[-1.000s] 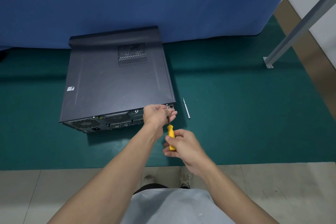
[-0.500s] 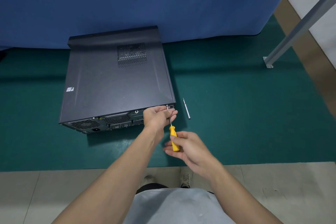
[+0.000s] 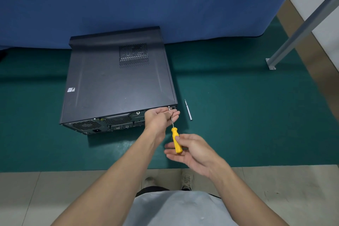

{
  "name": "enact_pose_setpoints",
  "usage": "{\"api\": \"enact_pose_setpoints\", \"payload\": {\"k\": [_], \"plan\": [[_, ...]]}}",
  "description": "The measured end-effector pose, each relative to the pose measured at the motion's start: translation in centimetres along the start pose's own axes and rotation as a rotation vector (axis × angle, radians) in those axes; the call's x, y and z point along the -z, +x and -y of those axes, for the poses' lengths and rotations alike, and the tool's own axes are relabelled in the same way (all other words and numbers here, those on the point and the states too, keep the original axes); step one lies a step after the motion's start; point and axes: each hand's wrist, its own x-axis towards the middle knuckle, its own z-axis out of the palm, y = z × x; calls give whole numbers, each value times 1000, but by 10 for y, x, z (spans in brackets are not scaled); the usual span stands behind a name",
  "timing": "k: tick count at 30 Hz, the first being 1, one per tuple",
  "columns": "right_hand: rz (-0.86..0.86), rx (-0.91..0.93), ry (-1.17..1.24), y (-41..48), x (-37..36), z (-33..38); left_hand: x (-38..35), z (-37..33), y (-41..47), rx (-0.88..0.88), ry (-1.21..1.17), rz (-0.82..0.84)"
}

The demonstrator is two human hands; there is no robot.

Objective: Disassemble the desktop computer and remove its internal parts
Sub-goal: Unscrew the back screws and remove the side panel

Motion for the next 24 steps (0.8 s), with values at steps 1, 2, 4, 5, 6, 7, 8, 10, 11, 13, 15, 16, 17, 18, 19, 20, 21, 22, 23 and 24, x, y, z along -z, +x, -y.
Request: {"api": "enact_pose_setpoints", "payload": {"k": [1,2,4,5,6,7,8,10,11,13,15,16,17,18,19,20,21,22,23,24], "plan": [[33,-11,5,-1,1,2,1,0,0,9,-25,22],[28,1,-31,0,1,3,3,0,0,16,-39,38],[-50,52,-155,1,-3,3,4,1,-1,12,-21,36],[-95,74,-214,2,-6,2,4,1,-2,0,8,16],[-131,91,-251,3,-8,0,4,1,-2,-17,39,-10],[-156,103,-265,4,-10,-2,3,1,-3,-32,63,-35],[-167,112,-259,5,-11,-4,2,1,-3,-44,83,-54],[-142,103,-211,6,-9,-5,0,0,-2,-46,110,-63],[-109,82,-167,6,-7,-4,-1,0,-2,-41,102,-52],[-39,42,-79,5,-3,-1,-3,0,-3,-17,35,-13],[-46,55,-88,5,-2,-1,-2,2,-4,4,-17,17],[-71,74,-114,5,-3,-2,-1,3,-4,-3,-3,8],[-102,94,-140,5,-5,-2,0,3,-5,-20,35,-16],[-131,109,-157,5,-8,-3,0,3,-4,-37,74,-45],[-154,116,-163,6,-10,-4,0,3,-3,-49,99,-72],[-166,119,-158,6,-12,-5,0,2,-3,-55,107,-89],[-163,120,-144,6,-13,-5,-1,2,-2,-52,103,-93],[-145,117,-117,5,-13,-5,-2,2,-1,-43,89,-88],[-120,106,-78,4,-12,-4,-2,1,-1,-30,71,-77],[-96,89,-35,4,-11,-4,-2,1,-1,-17,49,-57]]}}
